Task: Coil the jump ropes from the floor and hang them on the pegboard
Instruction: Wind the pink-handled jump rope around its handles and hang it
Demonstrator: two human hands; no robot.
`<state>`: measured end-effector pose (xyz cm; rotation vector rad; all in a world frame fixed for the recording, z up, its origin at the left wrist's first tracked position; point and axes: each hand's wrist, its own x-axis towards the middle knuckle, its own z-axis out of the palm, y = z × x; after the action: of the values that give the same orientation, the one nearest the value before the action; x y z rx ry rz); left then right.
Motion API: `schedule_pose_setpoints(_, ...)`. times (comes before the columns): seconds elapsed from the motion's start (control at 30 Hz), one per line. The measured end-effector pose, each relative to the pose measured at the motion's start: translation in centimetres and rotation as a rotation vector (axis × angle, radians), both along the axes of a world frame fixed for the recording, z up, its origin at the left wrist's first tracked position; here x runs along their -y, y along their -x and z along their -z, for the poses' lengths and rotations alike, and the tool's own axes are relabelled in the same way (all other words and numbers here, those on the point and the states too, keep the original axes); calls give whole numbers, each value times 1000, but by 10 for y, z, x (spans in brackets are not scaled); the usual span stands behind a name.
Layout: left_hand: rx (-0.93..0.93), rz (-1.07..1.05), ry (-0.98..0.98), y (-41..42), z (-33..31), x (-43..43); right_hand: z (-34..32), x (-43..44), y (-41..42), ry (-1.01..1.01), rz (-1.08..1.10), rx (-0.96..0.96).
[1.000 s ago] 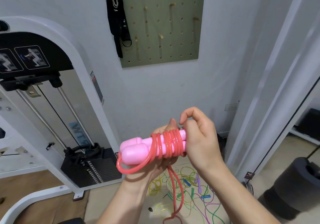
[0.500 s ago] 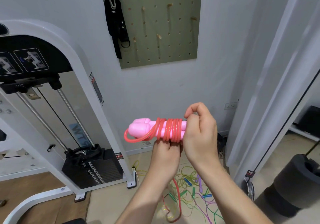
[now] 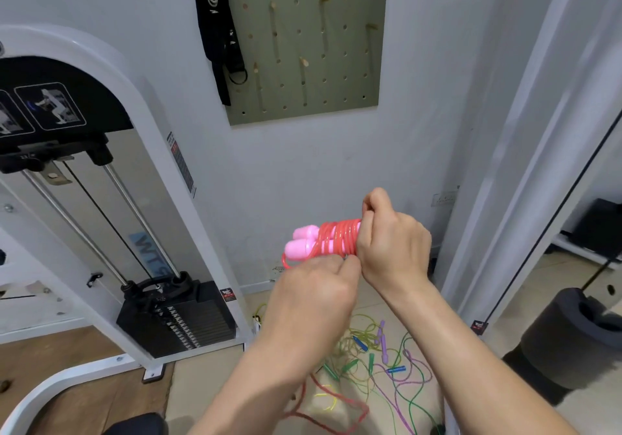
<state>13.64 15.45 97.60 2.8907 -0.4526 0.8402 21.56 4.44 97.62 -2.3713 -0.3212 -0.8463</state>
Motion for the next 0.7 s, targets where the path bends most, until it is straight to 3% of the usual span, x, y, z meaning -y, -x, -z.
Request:
schedule_pose_setpoints(0.1, 76, 64, 16, -6, -15, -17, -6, 4, -1, 93, -173, -174)
schedule_pose_setpoints(0.27, -35, 203, 194, -14, -32, -31, -22, 13, 7, -25, -464, -307)
schedule_pose_setpoints(0.33, -31, 206, 225, -13, -36, -32, -25, 16, 10, -67, -515, -341)
schedule_pose_setpoints(0.47, -41, 249, 167, -15, -38, -33, -30, 18, 16, 125, -553, -354)
schedule_pose_setpoints(0.57, -98, 300, 213, -18, -44, -36, -33, 17, 16, -29, -631, -472)
schedule_pose_setpoints(0.63, -193, 311, 355, -20, -48, -38, -34, 16, 18, -140, -676, -494)
schedule_pose_setpoints(0.7, -368, 278, 643, -22, -52, -37, -34, 16, 21, -169, -681, -485)
